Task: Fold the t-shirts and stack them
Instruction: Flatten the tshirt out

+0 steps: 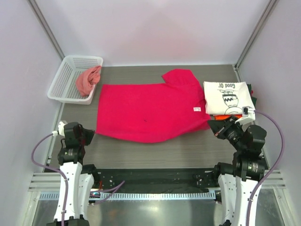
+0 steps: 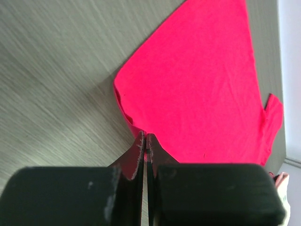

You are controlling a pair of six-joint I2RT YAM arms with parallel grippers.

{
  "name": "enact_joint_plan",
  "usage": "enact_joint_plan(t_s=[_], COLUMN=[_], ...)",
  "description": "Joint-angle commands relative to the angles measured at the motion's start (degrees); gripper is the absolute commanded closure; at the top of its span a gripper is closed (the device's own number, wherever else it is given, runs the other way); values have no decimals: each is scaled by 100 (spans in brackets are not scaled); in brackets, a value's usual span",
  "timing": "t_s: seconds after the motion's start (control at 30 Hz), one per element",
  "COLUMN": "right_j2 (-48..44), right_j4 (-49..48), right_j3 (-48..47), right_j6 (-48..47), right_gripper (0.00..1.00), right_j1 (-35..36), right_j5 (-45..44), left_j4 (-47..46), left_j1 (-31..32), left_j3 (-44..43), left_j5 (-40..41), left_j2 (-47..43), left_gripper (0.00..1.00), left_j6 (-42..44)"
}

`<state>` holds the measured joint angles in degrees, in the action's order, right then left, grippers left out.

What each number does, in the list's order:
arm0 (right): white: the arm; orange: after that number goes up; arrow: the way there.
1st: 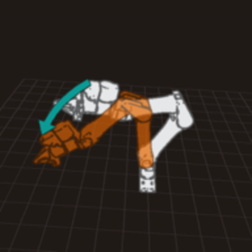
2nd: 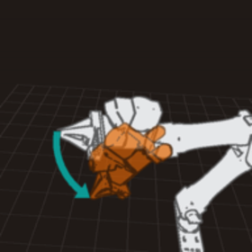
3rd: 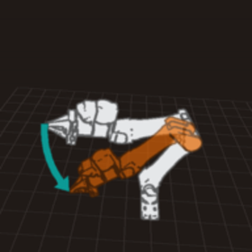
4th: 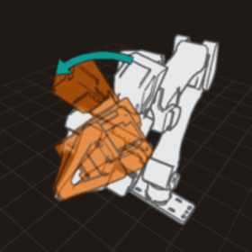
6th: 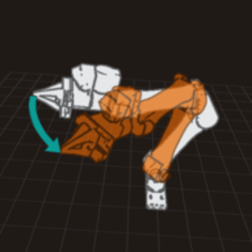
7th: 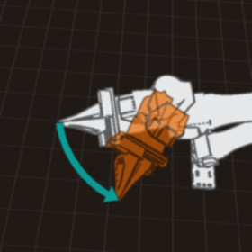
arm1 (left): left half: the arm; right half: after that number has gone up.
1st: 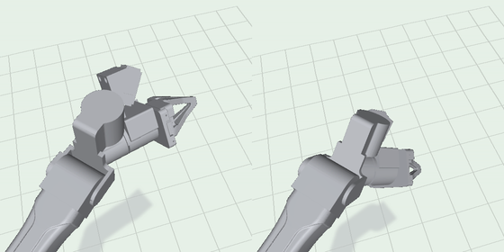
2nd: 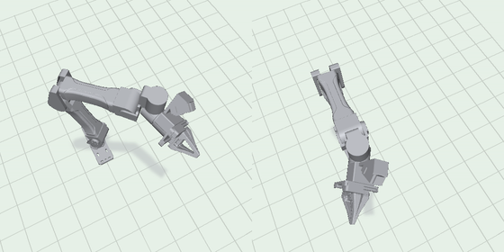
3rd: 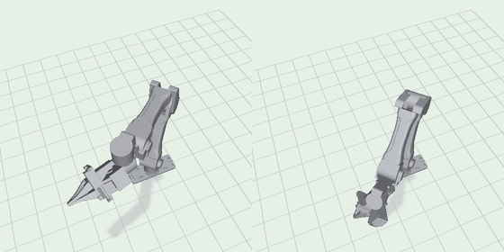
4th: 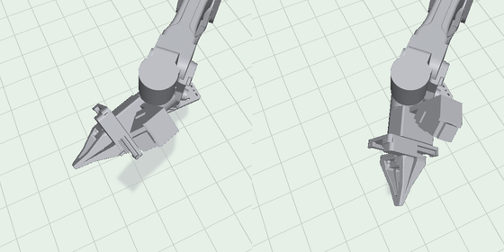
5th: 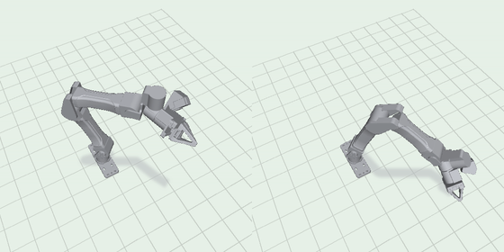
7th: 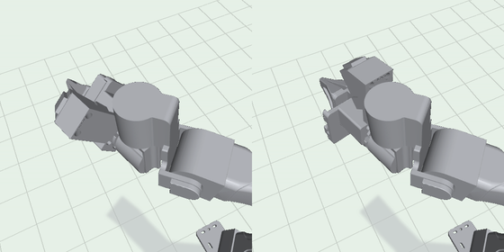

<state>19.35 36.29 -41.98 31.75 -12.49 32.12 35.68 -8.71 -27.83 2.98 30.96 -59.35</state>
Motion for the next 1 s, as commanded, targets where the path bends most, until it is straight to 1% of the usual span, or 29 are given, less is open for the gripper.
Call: enact_joint_plan(t_s=[0.0, 0.07, 0.1, 0.13, 0.17, 0.2, 0.23, 0.27, 0.3, 0.33, 0.5, 0.7, 0.83, 0.97], right_j2=[400, 761, 1198, 1428, 1648, 1912, 2280, 2449, 2590, 2826, 3390, 4241, 4840, 5306], right_j4=[107, -270, -437, -796, -947, -1097, -1324, -1414, -1467, -1537, -1739, -2012, -2065, -2231], right_j3=[233, 304, 339, 331, 252, 208, 164, 111, -11, -82, -600, -1197, -1681, -2059], right_j6=[-222, -161, -125, -29, 7, 33, 59, 77, 51, 42, -11, -98, -222, -108], right_gripper=[99, 99, 99, 99, 99, 99, 99, 99, 99, 99, 99, 99, 99, 99], right_j1=[-17, -17, -17, -17, -17, -17, -17, -17, -17, -25, -17, -17, 1, 53], right_j5=[-417, -470, -409, -347, -286, -137, -118, -144, -240, -293, -391, -189, -83, 40], left_j4=[27, -105, -192, -263, -403, -456, -518, -544, -658, -720, -1063, -1204, -1362, -1502], left_j1=[-34, -34, -34, -34, -34, -34, -34, -43, -43, -43, -34, -34, -43, -34], left_j3=[129, 103, 59, 7, -81, -143, -195, -318, -363, -398, -687, -1013, -1259, -1505], left_j5=[246, 255, 273, 290, 308, 325, 343, 361, 361, 361, 501, 677, 695, 590], left_j2=[50, 339, 480, 594, 909, 1051, 1218, 1359, 1621, 1737, 2378, 2783, 3195, 3635], left_gripper=[100, 100, 100, 100, 100, 100, 100, 100, 100, 100, 100, 100, 100, 100], left_j6=[-261, -287, -287, -305, -314, -322, -331, -357, -384, -471, -604, -656, -700, -700])
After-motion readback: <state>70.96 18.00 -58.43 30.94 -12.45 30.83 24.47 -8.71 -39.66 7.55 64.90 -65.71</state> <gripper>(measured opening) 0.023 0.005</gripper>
